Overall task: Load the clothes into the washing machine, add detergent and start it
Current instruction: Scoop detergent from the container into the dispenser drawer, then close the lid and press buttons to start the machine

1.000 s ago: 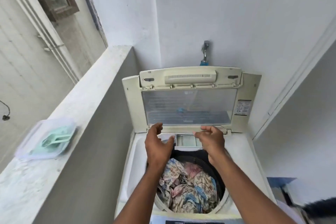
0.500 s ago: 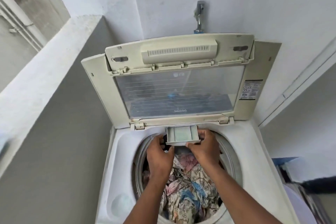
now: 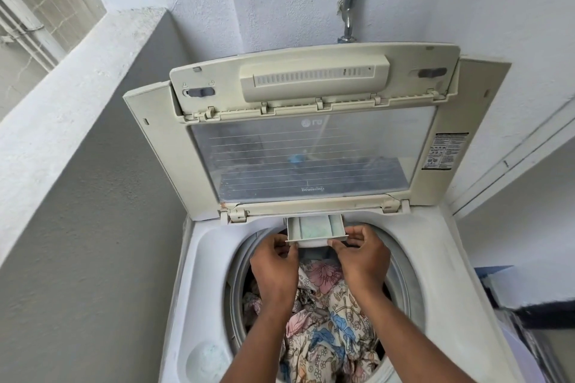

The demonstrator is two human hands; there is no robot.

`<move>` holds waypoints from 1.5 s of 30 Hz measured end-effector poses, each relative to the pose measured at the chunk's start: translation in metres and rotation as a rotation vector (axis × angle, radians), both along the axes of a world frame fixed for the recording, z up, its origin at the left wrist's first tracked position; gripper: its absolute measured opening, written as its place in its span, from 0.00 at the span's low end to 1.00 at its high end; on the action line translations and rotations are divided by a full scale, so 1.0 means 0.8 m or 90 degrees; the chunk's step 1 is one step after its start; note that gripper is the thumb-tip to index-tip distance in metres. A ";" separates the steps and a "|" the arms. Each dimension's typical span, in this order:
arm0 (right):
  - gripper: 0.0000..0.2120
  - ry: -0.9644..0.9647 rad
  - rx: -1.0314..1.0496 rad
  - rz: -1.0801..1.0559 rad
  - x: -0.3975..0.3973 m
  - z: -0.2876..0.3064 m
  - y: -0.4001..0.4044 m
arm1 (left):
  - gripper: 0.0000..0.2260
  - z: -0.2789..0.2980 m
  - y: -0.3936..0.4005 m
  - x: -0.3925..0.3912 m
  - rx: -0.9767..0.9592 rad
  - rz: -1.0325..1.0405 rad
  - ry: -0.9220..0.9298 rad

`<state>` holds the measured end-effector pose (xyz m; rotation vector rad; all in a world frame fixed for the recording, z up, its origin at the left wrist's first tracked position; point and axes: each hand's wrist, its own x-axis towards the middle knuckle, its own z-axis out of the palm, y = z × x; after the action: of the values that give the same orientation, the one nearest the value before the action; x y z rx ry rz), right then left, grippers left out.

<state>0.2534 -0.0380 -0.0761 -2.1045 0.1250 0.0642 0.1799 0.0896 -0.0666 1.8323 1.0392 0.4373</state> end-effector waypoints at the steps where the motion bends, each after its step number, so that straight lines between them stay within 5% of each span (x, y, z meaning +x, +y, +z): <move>1: 0.18 -0.009 0.009 -0.001 0.002 0.002 0.001 | 0.10 0.000 0.001 0.002 -0.005 0.002 -0.002; 10: 0.18 -0.072 0.054 -0.006 0.026 0.006 0.012 | 0.13 0.006 0.014 0.027 -0.011 0.018 -0.051; 29: 0.20 -0.080 -0.090 -0.008 0.045 0.007 0.023 | 0.12 0.014 0.012 0.049 0.061 0.018 0.010; 35: 0.17 -0.107 -0.171 0.015 0.030 0.053 0.020 | 0.08 0.049 0.001 0.020 0.120 -0.042 -0.009; 45: 0.17 -0.294 -0.245 0.106 0.020 0.210 0.025 | 0.22 0.164 -0.002 -0.007 0.374 -0.102 -0.039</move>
<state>0.2693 -0.0182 0.0923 -2.4492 -0.3397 -0.3714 0.1745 0.0882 0.0643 2.3803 0.7584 0.7532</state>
